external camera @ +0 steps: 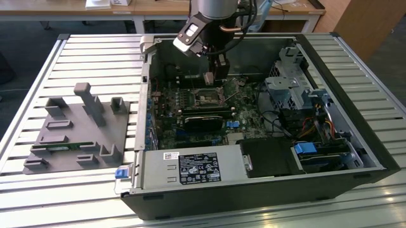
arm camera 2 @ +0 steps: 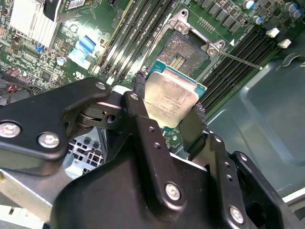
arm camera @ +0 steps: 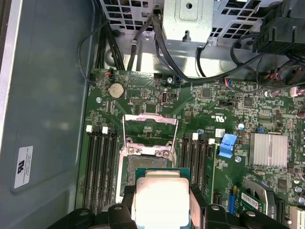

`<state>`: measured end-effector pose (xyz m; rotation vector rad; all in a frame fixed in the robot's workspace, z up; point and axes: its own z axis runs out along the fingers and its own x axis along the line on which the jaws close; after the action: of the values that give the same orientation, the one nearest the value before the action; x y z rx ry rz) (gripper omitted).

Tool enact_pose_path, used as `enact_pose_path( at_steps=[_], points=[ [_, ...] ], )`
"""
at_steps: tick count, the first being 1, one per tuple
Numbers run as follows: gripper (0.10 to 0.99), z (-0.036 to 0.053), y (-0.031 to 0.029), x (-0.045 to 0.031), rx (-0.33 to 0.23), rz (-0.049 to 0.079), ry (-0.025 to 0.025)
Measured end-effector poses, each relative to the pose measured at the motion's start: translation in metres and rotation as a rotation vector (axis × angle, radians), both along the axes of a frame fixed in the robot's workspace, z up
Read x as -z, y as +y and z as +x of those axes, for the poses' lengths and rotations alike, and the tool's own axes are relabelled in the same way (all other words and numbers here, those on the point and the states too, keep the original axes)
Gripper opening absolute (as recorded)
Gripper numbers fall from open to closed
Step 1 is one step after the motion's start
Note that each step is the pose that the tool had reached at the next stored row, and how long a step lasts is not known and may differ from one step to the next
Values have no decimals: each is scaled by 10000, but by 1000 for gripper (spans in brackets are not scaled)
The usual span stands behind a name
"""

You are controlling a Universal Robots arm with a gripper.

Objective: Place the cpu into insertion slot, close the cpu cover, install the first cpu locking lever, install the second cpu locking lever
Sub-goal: 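Place the cpu into insertion slot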

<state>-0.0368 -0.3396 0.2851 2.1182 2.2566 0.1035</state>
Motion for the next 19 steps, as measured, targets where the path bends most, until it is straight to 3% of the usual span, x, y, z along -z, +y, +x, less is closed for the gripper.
enact_pose_path(
  at_steps=[19],
  points=[
    [533,0,0,37,0,0,0]
  ],
)
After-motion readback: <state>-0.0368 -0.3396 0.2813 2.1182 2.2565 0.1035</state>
